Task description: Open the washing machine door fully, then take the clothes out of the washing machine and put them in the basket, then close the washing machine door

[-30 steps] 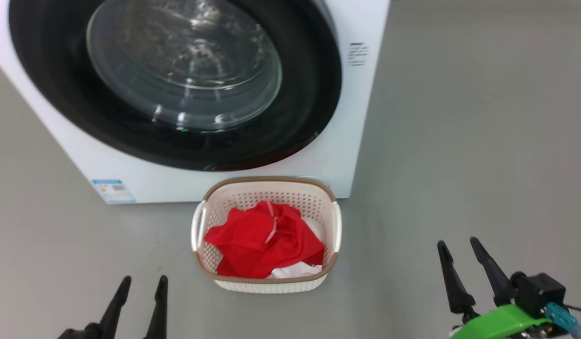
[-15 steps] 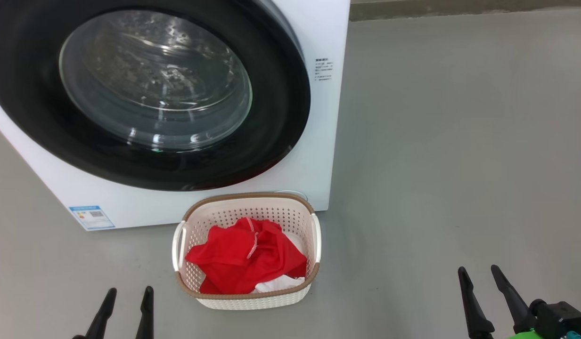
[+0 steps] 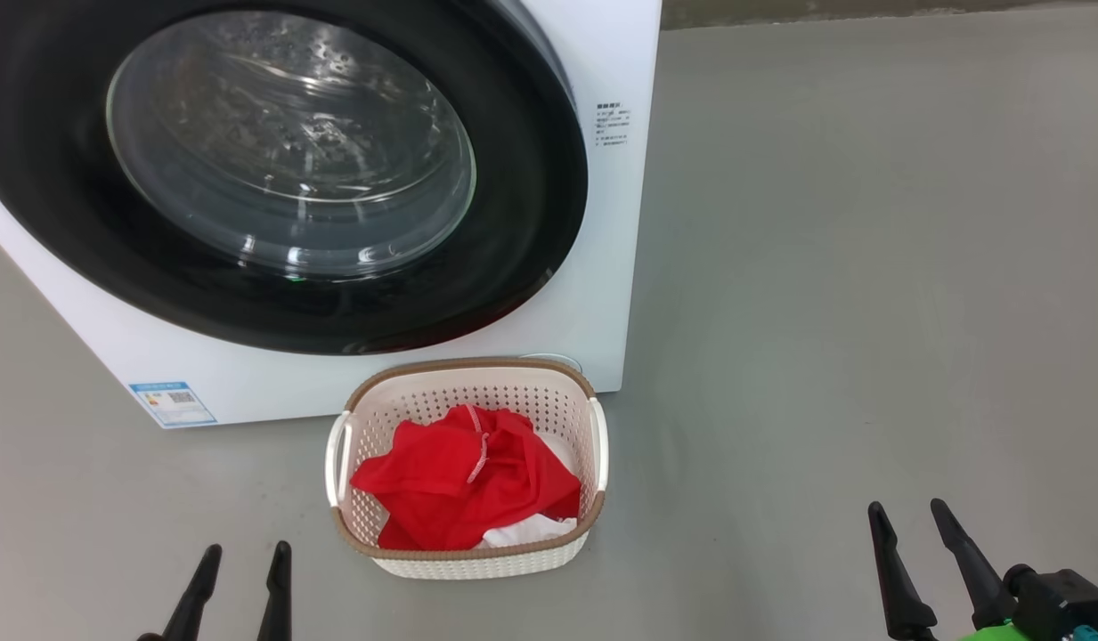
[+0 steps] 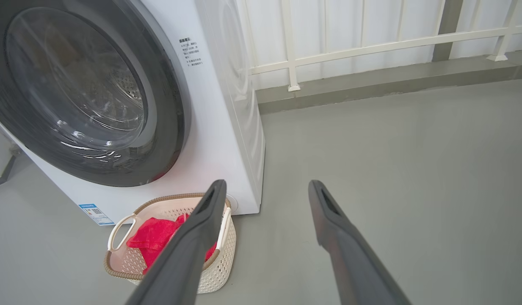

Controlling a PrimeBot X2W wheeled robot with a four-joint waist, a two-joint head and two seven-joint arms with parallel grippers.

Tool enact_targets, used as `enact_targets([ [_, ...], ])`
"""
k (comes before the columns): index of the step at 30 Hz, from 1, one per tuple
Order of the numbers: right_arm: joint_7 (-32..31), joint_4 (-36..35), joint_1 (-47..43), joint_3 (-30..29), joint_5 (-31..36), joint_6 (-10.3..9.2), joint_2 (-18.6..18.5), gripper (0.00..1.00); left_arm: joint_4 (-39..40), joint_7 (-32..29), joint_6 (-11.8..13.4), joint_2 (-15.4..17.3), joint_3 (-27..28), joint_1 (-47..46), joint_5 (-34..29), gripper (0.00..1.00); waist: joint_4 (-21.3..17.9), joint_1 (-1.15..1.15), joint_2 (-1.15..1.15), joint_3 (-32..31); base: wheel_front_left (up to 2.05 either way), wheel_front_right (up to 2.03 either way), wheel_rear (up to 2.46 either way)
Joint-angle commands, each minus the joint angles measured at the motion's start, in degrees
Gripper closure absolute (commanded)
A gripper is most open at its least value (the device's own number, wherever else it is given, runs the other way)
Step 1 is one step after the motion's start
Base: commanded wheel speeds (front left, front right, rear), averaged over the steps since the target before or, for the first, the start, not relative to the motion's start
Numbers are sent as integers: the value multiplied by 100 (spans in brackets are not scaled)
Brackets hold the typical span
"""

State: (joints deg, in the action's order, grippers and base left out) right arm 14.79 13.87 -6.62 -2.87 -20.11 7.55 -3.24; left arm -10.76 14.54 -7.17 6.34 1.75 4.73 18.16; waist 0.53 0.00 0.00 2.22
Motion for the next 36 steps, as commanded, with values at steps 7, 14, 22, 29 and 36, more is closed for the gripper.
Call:
enact_targets([
  [7, -19, 312, -43, 17, -8, 0, 69, 100, -314, -44, 9, -133, -43, 17, 15, 100, 20, 0, 0, 5, 0, 0, 0],
  [14, -123, 338, 14, 4, -379, 0, 79, 100, -351, -149, 7, -171, -22, -28, 391, 100, 16, 13, 0, -18, 0, 0, 0],
  [22, -253, 323, 104, -14, -845, -1, 71, 100, -355, -280, 4, -183, 11, -103, 864, 100, 11, 1, 0, -20, 0, 0, 0],
  [29, -352, 308, 170, -30, -1193, -1, 66, 100, -355, -379, 2, -192, 37, -159, 1218, 100, 8, 0, 0, -30, 0, 0, 0],
  [36, -468, 289, 245, -48, -1599, -1, 61, 100, -354, -495, 0, -202, 67, -222, 1632, 100, 4, 0, 0, -41, 0, 0, 0],
])
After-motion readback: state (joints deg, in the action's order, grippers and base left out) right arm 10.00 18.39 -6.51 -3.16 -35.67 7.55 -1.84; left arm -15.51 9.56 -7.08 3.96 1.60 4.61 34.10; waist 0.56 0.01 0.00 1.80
